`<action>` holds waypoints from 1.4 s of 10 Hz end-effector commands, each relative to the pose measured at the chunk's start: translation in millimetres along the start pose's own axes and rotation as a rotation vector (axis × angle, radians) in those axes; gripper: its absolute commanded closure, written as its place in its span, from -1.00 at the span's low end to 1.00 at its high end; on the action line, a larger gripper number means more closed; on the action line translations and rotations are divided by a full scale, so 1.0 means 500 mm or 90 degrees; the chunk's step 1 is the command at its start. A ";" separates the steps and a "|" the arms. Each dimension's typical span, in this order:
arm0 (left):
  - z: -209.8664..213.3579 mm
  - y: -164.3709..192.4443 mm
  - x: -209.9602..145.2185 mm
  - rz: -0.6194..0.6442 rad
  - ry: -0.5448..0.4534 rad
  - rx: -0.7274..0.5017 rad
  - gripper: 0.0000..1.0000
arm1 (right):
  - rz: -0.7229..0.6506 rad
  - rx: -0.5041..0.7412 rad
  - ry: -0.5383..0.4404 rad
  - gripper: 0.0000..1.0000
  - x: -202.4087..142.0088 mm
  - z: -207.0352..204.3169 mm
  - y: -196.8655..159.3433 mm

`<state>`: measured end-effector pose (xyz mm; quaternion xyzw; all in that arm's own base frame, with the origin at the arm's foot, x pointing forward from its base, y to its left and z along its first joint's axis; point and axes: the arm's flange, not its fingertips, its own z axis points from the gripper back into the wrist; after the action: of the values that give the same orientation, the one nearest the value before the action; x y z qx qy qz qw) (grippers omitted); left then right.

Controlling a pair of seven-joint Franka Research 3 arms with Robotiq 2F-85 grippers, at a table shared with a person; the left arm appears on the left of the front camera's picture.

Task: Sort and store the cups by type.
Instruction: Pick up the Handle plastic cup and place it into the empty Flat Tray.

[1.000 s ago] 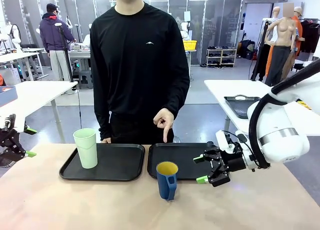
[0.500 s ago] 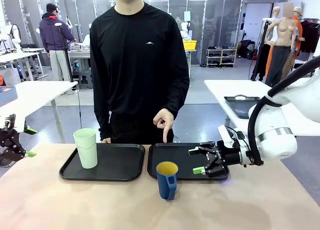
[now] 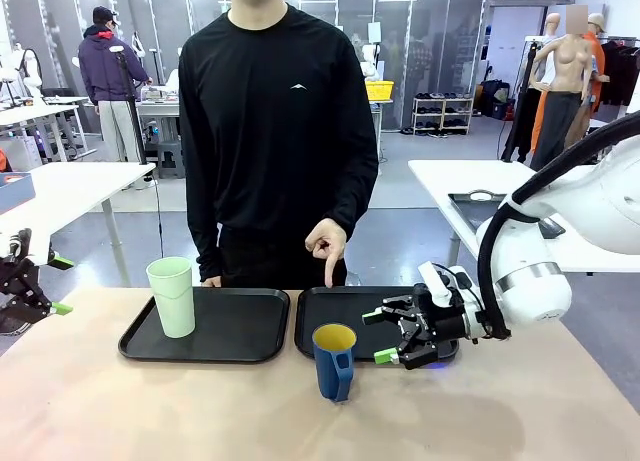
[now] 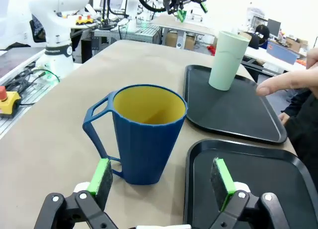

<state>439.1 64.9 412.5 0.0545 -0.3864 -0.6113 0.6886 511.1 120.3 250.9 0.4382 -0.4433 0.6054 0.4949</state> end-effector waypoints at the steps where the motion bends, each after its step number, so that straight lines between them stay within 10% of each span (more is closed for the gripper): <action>1: -0.002 0.000 -0.003 -0.005 -0.006 0.001 -1.00 | 0.005 -0.018 -0.008 -1.00 0.013 0.014 -0.008; 14: -0.002 0.000 -0.003 -0.005 -0.006 0.001 -1.00 | -0.011 0.113 -0.015 -1.00 -0.014 -0.071 -0.010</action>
<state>439.1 65.0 412.5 0.0546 -0.3864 -0.6112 0.6886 506.4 149.5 236.7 0.4790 -0.3943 0.6380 0.4561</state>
